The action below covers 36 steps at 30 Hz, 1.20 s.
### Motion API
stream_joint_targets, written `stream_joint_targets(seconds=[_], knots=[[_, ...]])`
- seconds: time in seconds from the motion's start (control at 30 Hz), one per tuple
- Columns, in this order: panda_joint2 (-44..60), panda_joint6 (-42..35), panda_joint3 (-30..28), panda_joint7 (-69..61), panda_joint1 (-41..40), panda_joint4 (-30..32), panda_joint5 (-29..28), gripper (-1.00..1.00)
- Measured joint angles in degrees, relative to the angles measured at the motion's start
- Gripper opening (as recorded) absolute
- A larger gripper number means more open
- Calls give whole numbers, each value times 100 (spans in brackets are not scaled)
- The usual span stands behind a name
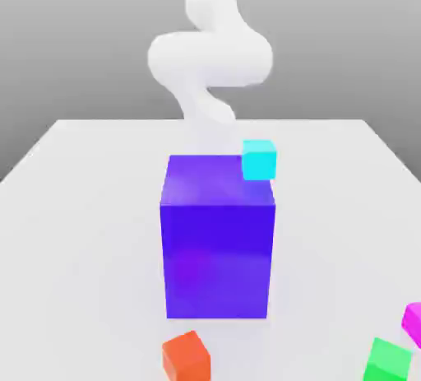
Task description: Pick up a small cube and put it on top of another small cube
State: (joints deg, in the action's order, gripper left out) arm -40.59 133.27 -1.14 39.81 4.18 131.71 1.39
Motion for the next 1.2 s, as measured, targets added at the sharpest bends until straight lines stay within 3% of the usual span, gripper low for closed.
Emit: stream_joint_targets(seconds=[0.3,0.57,0.77,0.97,1.1,1.13,1.2], knots=[[1917,531,-193,-2232,1309,-28,567,0],[3575,1007,85,-4025,2110,-48,842,0],[4786,1407,327,-5031,2611,-48,568,0],[5957,1809,485,-5644,3033,-48,-257,0],[6783,2378,396,-5671,3194,-193,-470,0],[6968,2520,378,-5661,3209,-231,-489,-100],[6968,2519,378,-5661,3209,-231,-489,-100]])
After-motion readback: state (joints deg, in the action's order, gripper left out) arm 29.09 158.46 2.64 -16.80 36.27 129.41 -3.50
